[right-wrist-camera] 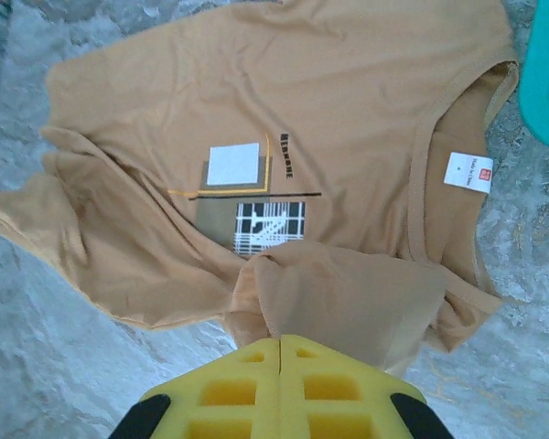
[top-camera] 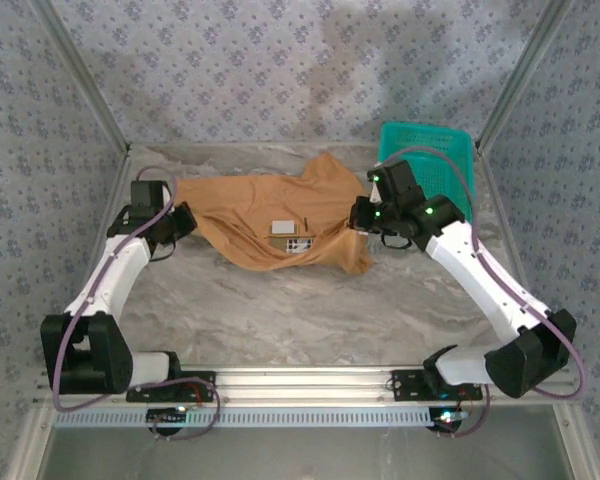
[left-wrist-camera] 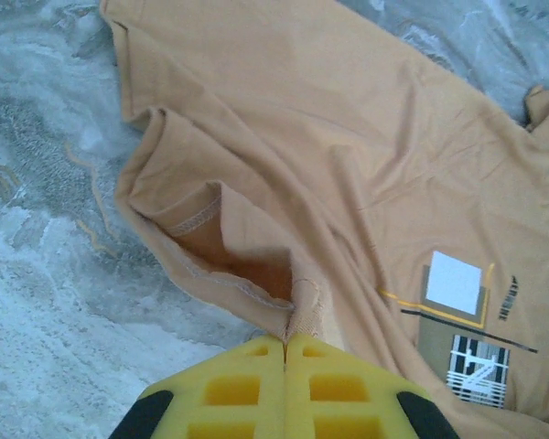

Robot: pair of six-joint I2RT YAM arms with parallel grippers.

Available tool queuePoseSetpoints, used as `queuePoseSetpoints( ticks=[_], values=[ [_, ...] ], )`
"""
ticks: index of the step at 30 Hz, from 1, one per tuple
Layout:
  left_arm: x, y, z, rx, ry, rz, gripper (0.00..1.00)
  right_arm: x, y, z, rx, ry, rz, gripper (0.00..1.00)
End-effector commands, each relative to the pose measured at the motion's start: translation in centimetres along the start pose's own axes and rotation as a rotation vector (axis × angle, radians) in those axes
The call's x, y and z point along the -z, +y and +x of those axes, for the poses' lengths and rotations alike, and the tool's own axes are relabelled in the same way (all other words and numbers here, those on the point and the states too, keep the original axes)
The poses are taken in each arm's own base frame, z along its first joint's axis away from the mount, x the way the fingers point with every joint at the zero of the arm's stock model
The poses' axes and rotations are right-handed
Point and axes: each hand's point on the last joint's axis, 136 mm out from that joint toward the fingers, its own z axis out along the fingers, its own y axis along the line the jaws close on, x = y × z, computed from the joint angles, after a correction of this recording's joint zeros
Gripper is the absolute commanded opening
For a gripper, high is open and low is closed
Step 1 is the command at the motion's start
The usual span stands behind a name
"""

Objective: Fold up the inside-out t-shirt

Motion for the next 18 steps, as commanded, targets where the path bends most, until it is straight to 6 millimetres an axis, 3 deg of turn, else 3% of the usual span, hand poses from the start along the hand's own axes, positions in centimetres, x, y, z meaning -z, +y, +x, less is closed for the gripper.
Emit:
queuePoseSetpoints(
  ticks=[1,5,9,11,14,18],
  values=[
    [1.4,-1.5,-1.3,0.026,-0.061,0.095,0.00,0.1,0.4,-0.7,-0.049,-0.011,-0.074,0.00],
    [3.7,-4.9,-6.8,0.065,-0.190,0.209,0.00,2.4,-0.3,-8.3,-0.076,-0.189,-0.047,0.00],
    [6.4,-9.4,-13.9,0.059,-0.268,0.299,0.00,5.4,1.1,-17.4,-0.064,-0.372,-0.042,0.00],
    [8.4,-11.4,-17.0,0.057,-0.318,0.347,0.00,7.3,2.2,-20.6,-0.048,-0.433,-0.061,0.00],
    [12.0,-12.8,-20.5,0.082,-0.416,0.398,0.00,10.8,3.6,-23.5,-0.037,-0.517,-0.090,0.00],
    [17.4,-13.4,-22.0,0.102,-0.521,0.460,0.00,15.5,5.0,-24.0,-0.022,-0.602,-0.134,0.00]
  ],
)
